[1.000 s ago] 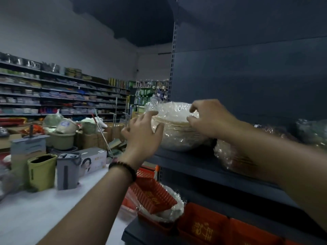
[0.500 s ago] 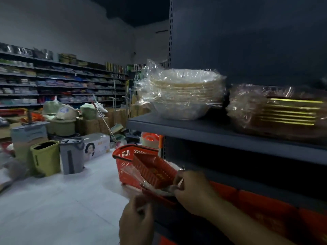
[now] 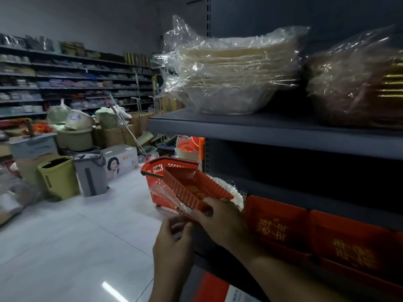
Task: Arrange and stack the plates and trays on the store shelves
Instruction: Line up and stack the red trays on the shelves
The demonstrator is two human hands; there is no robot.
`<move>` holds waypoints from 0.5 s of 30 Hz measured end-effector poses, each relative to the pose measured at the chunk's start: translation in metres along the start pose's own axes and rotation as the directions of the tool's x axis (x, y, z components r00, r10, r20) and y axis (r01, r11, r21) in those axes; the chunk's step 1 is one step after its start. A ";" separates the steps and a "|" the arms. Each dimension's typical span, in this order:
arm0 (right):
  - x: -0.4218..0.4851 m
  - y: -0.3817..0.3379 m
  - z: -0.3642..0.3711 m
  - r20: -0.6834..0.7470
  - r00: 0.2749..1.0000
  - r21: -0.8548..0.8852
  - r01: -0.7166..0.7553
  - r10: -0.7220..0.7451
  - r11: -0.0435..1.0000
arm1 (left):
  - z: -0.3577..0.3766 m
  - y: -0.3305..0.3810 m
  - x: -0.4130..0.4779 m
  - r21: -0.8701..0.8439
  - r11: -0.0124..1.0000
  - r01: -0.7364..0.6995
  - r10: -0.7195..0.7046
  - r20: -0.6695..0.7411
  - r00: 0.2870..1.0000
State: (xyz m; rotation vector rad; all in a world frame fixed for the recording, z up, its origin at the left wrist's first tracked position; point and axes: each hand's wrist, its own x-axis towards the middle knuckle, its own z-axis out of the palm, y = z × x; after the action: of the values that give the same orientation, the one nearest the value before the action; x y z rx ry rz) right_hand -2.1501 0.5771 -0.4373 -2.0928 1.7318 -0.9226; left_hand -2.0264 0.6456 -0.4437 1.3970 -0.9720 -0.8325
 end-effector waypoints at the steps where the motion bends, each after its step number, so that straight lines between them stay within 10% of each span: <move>1: 0.003 0.001 0.005 -0.029 0.999 0.022 -0.013 0.014 1.000 | 0.000 -0.001 0.001 0.003 1.000 -0.009 0.009 -0.005 1.000; 15: -0.080 0.030 -0.045 -0.188 0.963 -0.181 0.161 -0.195 0.970 | 0.013 0.020 -0.033 -0.378 0.901 0.214 -0.123 0.251 0.960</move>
State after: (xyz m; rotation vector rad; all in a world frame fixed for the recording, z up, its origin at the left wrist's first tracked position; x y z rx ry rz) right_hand -2.2076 0.6543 -0.4442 -2.3660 1.7945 -1.1167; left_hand -2.0533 0.6707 -0.4261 1.0539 -0.7921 -1.2653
